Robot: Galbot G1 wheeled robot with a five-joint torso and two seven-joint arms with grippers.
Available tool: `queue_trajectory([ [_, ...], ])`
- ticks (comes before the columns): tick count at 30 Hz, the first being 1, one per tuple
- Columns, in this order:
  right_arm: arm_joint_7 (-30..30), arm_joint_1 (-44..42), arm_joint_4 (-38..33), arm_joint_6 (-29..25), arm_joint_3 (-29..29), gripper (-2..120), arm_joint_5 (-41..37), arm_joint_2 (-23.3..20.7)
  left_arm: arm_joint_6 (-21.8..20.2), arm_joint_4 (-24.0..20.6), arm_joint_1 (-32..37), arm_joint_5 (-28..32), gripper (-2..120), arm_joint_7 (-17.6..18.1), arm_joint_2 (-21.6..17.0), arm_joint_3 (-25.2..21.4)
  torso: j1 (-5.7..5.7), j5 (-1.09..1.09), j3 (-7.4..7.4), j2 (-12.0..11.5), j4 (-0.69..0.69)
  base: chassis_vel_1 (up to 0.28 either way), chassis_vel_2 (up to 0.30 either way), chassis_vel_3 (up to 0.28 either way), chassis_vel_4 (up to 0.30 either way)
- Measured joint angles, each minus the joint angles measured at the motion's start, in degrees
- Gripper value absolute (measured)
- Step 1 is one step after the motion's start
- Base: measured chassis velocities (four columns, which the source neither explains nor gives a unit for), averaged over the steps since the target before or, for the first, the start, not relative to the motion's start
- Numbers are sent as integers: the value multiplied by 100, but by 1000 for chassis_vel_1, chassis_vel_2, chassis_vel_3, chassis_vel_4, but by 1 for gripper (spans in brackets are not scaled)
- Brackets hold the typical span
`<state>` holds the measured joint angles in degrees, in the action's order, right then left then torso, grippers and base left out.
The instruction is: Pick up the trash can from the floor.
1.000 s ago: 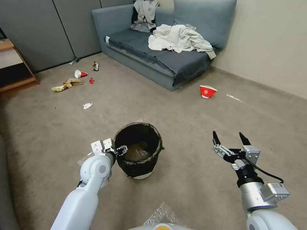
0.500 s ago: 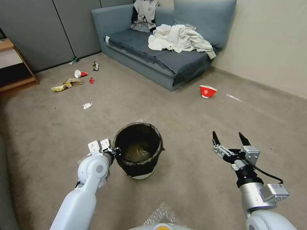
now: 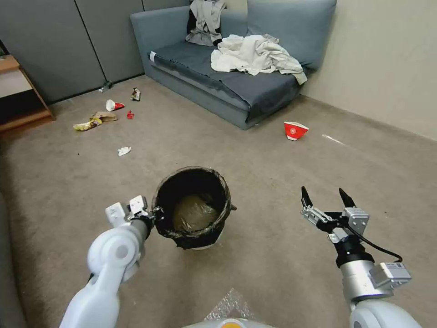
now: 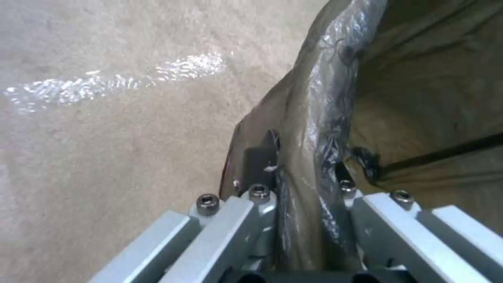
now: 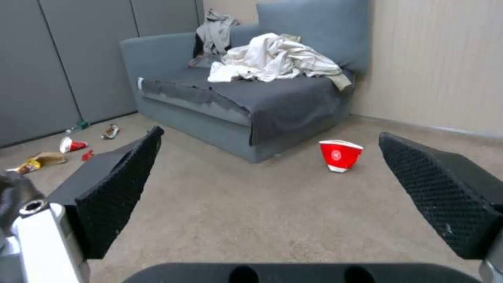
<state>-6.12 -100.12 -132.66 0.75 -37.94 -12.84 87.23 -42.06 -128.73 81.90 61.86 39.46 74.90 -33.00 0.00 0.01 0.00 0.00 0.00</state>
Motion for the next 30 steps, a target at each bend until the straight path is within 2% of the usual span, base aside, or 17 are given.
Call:
queue_trajectory([
  [4, -4, 0, -14, 0, 8, 100, 0, -20, 0, -208, 210, 1, 3, 5, -1, -61, 0, -1, 0, 0, 0, 0, 0, 0, 0],
  [8, -8, 11, -42, 0, 12, 100, -33, -95, 1, -710, 720, -52, 3, 3, 114, -208, 0, -1, 0, 0, 0, 0, 0, 0, 0],
  [13, -9, 28, -47, 2, 11, 100, -93, -130, 3, -937, 984, -193, 3, -30, 228, -283, 0, 0, 0, 0, 0, 0, 0, 0, 0],
  [30, -15, 9, -73, 2, 23, 100, -118, -165, 8, -1080, 1200, -299, 3, -81, 324, -437, 0, -1, 0, 0, -1, 0, 0, 0, 0],
])
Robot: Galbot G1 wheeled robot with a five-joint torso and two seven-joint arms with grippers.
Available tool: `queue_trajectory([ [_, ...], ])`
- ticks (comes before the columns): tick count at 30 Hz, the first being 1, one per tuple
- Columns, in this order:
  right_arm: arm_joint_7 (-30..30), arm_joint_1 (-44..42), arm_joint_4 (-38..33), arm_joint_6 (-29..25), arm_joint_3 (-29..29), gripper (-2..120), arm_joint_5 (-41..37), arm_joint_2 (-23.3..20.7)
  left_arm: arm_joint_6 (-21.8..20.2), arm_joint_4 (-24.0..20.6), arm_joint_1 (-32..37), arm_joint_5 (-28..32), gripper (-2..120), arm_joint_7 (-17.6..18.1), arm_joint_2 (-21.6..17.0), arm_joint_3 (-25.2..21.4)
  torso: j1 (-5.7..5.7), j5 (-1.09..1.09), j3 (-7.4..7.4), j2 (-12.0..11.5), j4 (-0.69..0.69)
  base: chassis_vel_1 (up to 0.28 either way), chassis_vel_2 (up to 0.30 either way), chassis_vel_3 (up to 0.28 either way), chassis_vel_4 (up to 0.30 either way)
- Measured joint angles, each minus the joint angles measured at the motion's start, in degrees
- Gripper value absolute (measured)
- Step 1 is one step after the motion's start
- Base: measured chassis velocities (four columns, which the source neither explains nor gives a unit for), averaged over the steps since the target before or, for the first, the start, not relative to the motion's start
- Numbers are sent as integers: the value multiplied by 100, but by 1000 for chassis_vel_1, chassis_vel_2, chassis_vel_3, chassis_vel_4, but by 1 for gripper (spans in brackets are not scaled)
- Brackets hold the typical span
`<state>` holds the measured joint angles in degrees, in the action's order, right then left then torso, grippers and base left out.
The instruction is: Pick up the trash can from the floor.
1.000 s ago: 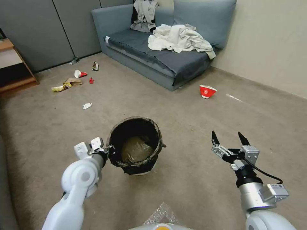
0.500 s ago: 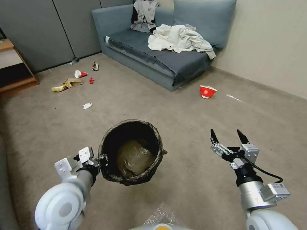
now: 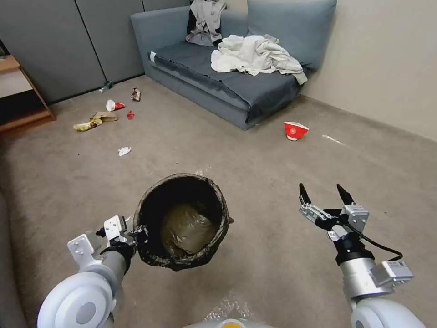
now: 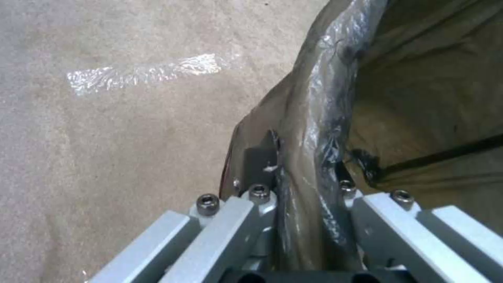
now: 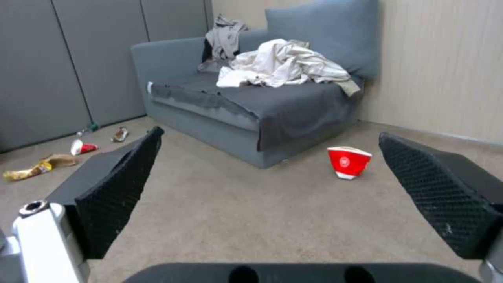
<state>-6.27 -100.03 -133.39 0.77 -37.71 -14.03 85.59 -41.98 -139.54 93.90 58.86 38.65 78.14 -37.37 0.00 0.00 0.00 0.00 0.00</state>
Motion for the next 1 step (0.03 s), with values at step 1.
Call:
queue_trajectory([
  [1, 0, -9, -12, -3, -1, 100, 0, -2, 0, 0, 4, 0, 3, 1, 10, 0, 0, 0, 0, 0, 0, 0, 0, 0, 0],
])
